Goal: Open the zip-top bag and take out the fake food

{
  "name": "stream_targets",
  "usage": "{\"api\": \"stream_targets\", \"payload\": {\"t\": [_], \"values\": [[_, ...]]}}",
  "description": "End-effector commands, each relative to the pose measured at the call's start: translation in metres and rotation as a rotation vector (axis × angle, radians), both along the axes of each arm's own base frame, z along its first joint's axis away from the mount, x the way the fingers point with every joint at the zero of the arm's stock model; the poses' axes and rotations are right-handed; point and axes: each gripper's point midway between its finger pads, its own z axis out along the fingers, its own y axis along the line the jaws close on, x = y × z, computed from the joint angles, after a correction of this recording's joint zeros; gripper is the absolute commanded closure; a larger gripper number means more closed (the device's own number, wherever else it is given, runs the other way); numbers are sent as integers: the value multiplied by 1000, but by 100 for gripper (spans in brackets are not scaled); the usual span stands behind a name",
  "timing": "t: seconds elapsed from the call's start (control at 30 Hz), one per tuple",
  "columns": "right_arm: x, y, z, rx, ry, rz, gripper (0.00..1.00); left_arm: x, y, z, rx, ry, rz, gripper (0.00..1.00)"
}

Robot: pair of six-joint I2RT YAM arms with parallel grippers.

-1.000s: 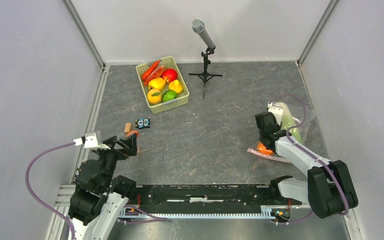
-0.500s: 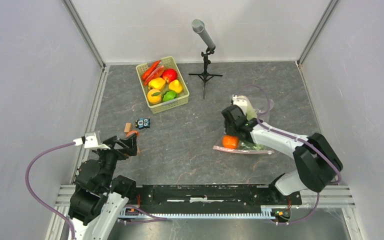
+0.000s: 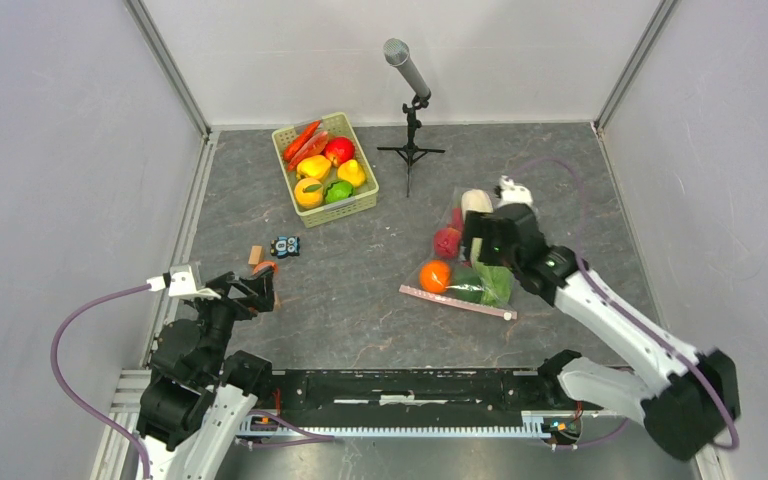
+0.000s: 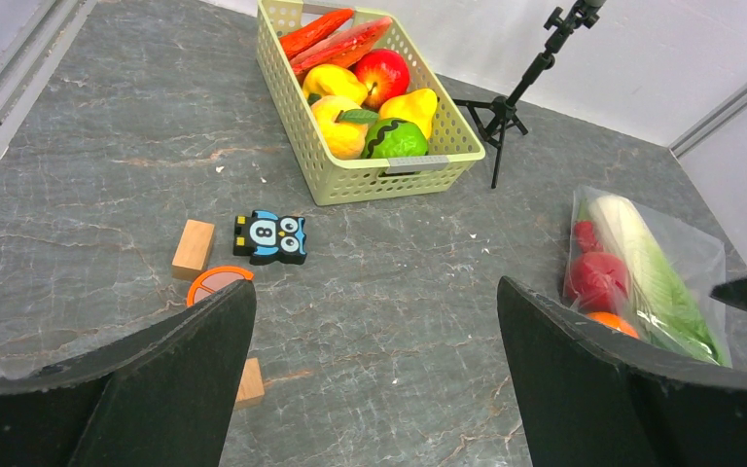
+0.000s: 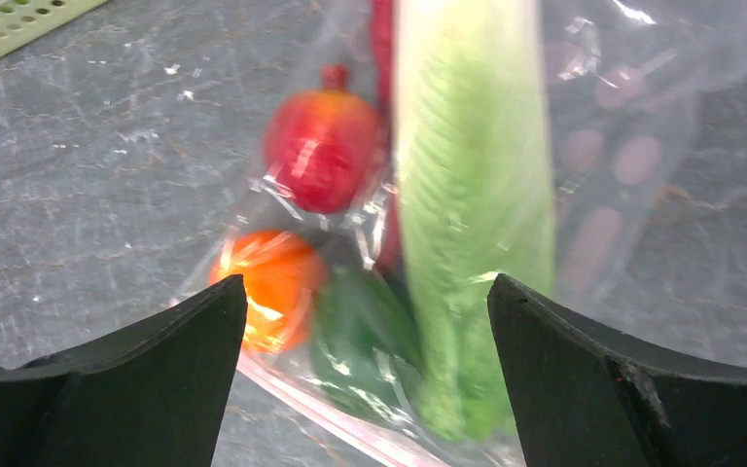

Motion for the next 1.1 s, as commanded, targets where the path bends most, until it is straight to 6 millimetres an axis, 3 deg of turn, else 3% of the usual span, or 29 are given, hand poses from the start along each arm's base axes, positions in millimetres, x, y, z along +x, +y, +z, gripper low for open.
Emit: {"api": "stream_targets", "payload": {"t": [0.0,0.17,0.43,0.6,0.83,0.93,1.07], "values": [[-27,-32,-21,47,32,61,2,-11,6,16,-49,-79,14,0],[-47,-39,-36,131,19,110,2,-9,3,15,-51,-75,5,0],[-76,-3,-60,324,21,289,2,5,-23,10,-67,8,-94,0],[-83,37,-38,533,-47,404,3,20,-68,-3,-204,117,-258,0],[-85,80,-33,537,-33,457,7,32,-135,-36,-447,295,-509,0],[-83,81,-35,571,-26,415,10,33,-154,-49,-554,355,-582,0],[-81,67,-41,584,-41,312,13,34,-164,-61,-602,398,-603,0]]}}
